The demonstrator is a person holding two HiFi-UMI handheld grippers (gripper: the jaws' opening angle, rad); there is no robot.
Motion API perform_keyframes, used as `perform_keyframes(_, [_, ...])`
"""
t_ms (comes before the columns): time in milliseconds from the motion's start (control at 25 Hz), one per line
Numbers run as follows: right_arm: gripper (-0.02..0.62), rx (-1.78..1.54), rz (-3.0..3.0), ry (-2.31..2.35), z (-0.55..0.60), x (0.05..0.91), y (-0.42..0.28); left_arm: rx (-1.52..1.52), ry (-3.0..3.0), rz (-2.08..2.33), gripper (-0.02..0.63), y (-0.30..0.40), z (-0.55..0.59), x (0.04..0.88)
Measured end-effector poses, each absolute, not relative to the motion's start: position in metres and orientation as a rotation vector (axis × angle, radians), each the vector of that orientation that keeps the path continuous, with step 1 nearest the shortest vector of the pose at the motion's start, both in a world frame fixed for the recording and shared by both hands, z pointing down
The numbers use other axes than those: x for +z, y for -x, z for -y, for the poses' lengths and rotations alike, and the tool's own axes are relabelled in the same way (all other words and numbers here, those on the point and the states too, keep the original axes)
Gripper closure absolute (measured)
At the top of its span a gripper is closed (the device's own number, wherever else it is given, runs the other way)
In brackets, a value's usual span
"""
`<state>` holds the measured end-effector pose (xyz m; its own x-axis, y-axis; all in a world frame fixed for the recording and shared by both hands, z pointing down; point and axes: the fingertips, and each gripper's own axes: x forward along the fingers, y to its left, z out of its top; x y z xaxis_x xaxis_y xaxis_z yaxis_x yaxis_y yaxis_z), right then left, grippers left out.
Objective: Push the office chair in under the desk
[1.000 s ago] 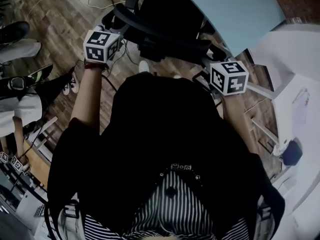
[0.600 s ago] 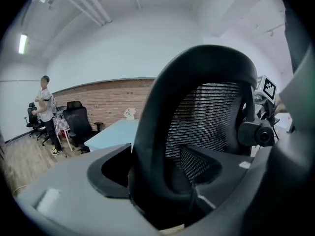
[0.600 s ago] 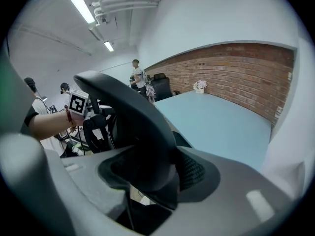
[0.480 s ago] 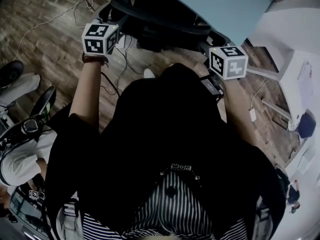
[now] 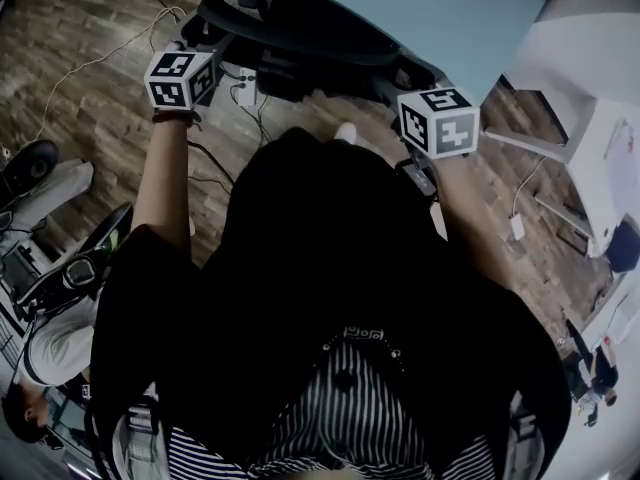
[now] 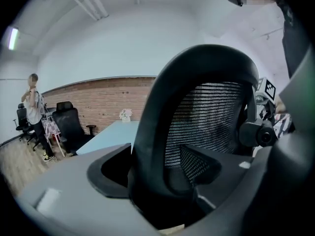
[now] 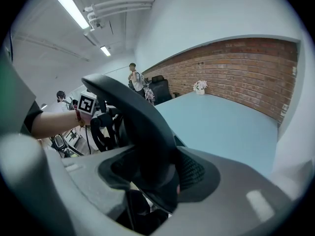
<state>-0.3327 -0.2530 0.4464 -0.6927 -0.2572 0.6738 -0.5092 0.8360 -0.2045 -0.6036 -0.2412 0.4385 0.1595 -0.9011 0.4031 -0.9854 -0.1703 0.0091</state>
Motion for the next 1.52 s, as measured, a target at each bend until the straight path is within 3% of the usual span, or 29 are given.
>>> perform_keyframes(1000, [0.371, 0.653, 2.318, -1.104, 0.303, 0.452, 0.446, 0.421, -2.528, 1.511, 0.305, 0.713, 0.36, 0.444])
perform_keyframes(1520, [0.371, 0.669, 2.282, -1.145, 0.302, 0.445, 0.453, 0.468, -2.527, 1.455, 0.302, 0.722, 0.368, 0.433])
